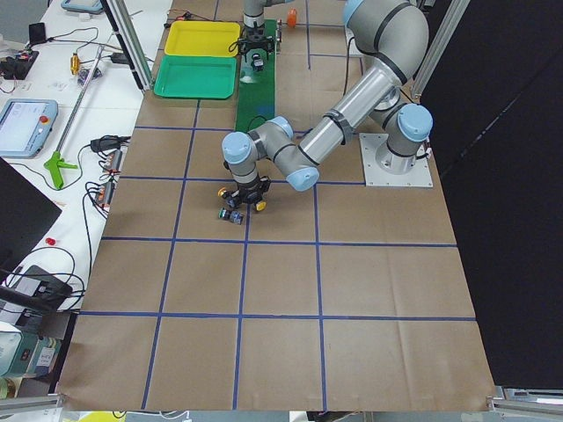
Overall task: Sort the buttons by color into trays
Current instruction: 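Grasp the yellow-capped button with left while right grasps the green button on belt, then carry green button toward green tray with right while left places yellow button on belt, then release green button into green tray with right while left returns to buttons, then grasp yellow button on belt with right while left grasps another yellow button, then carry yellow button over yellow tray with right while left places another on belt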
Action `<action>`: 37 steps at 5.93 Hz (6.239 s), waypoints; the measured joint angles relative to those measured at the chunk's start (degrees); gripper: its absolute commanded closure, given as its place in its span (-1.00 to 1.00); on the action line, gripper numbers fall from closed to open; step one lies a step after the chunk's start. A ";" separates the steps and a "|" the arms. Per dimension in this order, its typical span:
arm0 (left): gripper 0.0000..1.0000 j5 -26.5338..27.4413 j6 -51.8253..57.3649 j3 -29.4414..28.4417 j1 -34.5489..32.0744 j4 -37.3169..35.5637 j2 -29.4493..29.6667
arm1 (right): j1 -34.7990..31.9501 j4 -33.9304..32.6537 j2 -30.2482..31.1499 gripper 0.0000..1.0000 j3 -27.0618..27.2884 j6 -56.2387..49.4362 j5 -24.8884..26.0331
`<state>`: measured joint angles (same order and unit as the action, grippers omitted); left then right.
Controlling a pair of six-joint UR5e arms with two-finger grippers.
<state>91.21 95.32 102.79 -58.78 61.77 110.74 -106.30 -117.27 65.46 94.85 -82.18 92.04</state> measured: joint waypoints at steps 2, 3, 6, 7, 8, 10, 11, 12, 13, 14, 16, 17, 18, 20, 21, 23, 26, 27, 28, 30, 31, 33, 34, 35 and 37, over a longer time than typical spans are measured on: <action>1.00 0.02 1.59 -0.28 -10.64 2.72 -3.67 | 2.61 0.65 1.19 0.38 1.68 -1.44 1.92; 1.00 0.00 2.44 -0.17 -16.18 3.69 -4.55 | 3.64 0.58 1.75 0.58 2.73 -2.85 3.96; -0.77 0.02 3.85 1.52 -27.91 4.17 -4.74 | 8.98 0.38 5.21 0.77 5.06 -8.79 5.34; -0.90 0.08 3.73 1.59 -28.55 3.89 -4.35 | 9.98 0.30 7.00 0.76 4.42 -9.79 5.47; -0.91 0.07 3.31 1.58 -28.52 3.85 -4.32 | 10.15 0.03 7.70 0.76 2.28 -9.65 5.21; -0.91 -0.01 1.02 0.66 -26.52 4.35 -4.91 | 9.40 -2.95 4.55 0.75 -3.28 -7.08 1.53; -0.91 -0.16 -0.54 0.38 -22.97 4.54 -6.10 | 7.72 -8.95 0.82 0.68 -4.45 -4.52 -0.56; -0.91 -0.27 -1.42 0.29 -18.76 4.60 -7.31 | 5.70 -16.10 -3.43 0.57 -4.90 -1.35 -2.10; -0.91 -0.31 -3.00 0.10 -15.33 4.45 -8.00 | 4.44 -22.01 -7.22 -0.39 -5.27 0.80 -3.77; -0.91 -0.16 -7.04 -0.04 -12.66 4.13 -8.03 | 3.99 -24.86 -9.91 -0.99 -6.67 1.88 -5.45; -0.91 -0.30 -15.32 -0.43 -8.55 3.86 -5.74 | 4.10 -21.61 -10.34 -1.00 -9.94 2.05 -7.60; -0.91 -0.44 -18.38 -0.81 -7.22 3.19 -3.80 | 4.57 -14.62 -6.99 -1.00 -10.42 1.92 -6.45; -0.91 -0.49 -19.78 -1.27 -5.78 2.25 -1.98 | 5.38 -5.15 -1.90 -1.00 -10.26 1.73 -5.20; -0.96 -0.88 -20.12 -2.16 -4.17 -0.16 0.65 | 6.65 14.83 8.47 -1.00 -9.42 1.47 -4.57; -0.96 -1.28 -19.83 -2.79 -4.05 -3.18 2.42 | 6.54 19.65 10.91 -1.00 -8.37 1.77 -4.62; -0.96 -1.41 -19.20 -5.95 -3.98 -7.75 5.74 | 4.90 18.41 11.64 -1.00 -4.85 4.84 -5.36; -0.56 -0.67 -18.89 -8.24 -3.97 -7.88 10.06 | -0.35 0.24 7.09 -1.00 2.20 12.23 -5.56; -0.14 -0.55 -18.81 -8.04 -3.94 -7.77 11.06 | -0.55 -2.49 6.08 -1.00 3.94 11.15 -5.53; 0.54 -0.60 -18.78 -7.84 -3.86 -7.75 11.56 | -0.31 -5.17 5.49 -1.00 6.28 8.46 -5.33; 1.00 -0.65 -19.53 -7.53 -3.74 -7.88 11.81 | 2.39 -10.75 5.54 -0.33 10.49 4.85 -4.75; 1.00 -0.67 -19.67 -7.69 -3.72 -7.84 11.39 | 4.35 -11.14 5.72 0.03 11.14 4.06 -4.61; 1.00 -0.85 -19.04 -7.69 -4.84 -5.91 8.70 | 6.57 -10.94 5.88 0.79 11.78 2.66 -3.28; 1.00 -1.47 -16.11 -7.52 -6.66 -2.86 5.77 | 7.70 -10.76 5.97 0.82 12.00 1.01 -1.79; 1.00 -1.95 -10.32 -7.22 -9.93 0.36 2.67 | 8.70 -10.60 6.38 0.81 12.02 -0.83 -1.10; 0.98 -1.92 -0.30 -4.97 -16.18 3.68 -1.25 | 11.11 -10.41 8.69 0.80 10.88 -4.32 0.80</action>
<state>89.28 95.02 97.82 -74.96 65.45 109.49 -95.19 -127.69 74.15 105.73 -86.49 92.84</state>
